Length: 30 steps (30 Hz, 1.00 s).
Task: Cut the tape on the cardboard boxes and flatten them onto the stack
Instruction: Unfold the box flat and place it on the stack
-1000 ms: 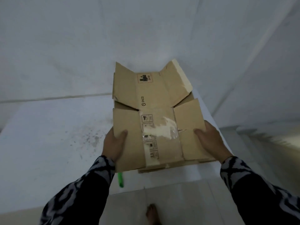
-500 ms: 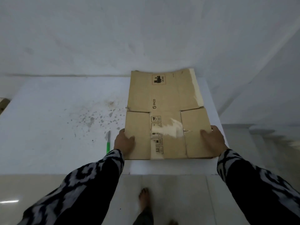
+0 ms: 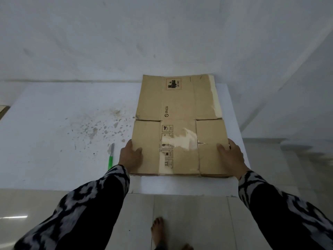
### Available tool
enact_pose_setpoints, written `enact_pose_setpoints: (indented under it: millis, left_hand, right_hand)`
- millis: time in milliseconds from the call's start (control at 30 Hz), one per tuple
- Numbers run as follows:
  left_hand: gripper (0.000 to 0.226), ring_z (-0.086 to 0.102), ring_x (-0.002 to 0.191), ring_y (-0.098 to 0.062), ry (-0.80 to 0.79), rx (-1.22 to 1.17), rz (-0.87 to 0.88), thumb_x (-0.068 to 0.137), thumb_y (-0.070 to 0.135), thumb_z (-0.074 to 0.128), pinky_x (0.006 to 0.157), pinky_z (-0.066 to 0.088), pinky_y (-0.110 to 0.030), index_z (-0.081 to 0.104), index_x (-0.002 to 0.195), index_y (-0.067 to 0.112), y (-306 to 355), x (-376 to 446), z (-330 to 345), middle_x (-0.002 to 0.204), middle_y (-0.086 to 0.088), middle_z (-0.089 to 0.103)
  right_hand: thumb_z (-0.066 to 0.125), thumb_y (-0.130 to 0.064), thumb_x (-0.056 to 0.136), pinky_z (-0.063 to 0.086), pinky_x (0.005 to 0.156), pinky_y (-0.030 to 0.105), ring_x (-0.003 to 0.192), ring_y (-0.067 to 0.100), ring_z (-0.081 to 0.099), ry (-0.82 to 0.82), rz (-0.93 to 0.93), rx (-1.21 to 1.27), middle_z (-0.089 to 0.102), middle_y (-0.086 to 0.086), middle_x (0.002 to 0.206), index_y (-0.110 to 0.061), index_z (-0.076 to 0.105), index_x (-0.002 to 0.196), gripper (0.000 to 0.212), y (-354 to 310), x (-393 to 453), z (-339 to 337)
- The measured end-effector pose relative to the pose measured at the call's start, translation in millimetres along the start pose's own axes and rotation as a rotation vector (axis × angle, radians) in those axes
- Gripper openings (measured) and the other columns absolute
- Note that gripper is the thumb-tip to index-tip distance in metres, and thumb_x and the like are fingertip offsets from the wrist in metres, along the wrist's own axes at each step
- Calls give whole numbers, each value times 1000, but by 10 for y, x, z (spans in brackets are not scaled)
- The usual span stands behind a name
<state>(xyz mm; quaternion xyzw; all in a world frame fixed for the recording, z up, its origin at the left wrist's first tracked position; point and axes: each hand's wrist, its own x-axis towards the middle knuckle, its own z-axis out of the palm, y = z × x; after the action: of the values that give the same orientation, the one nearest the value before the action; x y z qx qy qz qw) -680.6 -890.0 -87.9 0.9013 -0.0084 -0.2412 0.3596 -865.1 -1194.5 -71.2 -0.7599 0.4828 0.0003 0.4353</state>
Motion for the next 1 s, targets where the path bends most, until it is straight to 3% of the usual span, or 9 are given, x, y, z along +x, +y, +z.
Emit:
enact_pose_setpoints:
  millis: [233,467,567,667,767,833,900,1000]
  left_hand:
    - [63,46,132,-31,-58,3,-30,97,31,55,112,37,-41,31,153,13,-58,103,-5,148,-10,46]
    - [64,47,125,-40,-88,176,-130,97,39,52,107,39,-44,29,151,12,-5,224,77,142,-21,45]
    - [66,33,134,-43,-79,317,-182,100,40,46,111,29,-47,21,151,8,150,115,75,150,-22,29]
    - [70,23,138,-43,13,358,-83,100,37,47,112,26,-49,13,152,4,307,-173,48,155,-19,20]
    - [56,32,136,-38,11,395,116,100,36,45,109,31,-45,31,147,9,362,-449,-64,152,-14,33]
    - [47,43,132,-28,-37,360,201,101,36,46,108,36,-36,46,143,15,370,-610,-218,146,-8,47]
    - [36,54,121,-17,-118,303,276,101,34,48,97,39,-23,59,133,19,342,-773,-420,135,-1,59]
    - [34,56,113,-9,-283,309,342,102,38,47,91,39,-18,62,128,22,208,-1027,-744,127,4,63]
  right_hand:
    - [49,-46,97,36,99,44,123,40,35,96,60,-133,34,17,140,-26,33,150,60,66,-15,143]
    - [35,-59,99,29,109,47,131,40,31,-32,149,-263,25,15,150,-31,13,157,68,98,10,126]
    - [40,-55,98,32,105,46,128,38,33,22,146,-438,27,14,147,-19,22,152,67,-55,-65,35]
    - [52,-42,94,36,99,43,124,36,36,111,-54,-505,33,14,143,-13,34,143,59,-195,-175,-79]
    - [51,-38,96,37,101,43,127,35,37,52,-223,-502,37,12,144,-16,34,148,59,-324,-301,-63]
    - [52,-36,98,39,97,37,122,29,44,-39,-256,-348,46,11,139,-18,40,147,53,-477,-459,-5]
    - [53,-33,99,41,88,29,108,20,53,-145,-288,-142,57,6,127,-19,53,137,41,-620,-686,78]
    - [53,-37,98,47,83,30,100,16,62,-248,-301,-35,65,-2,115,-31,63,121,26,-757,-1087,257]
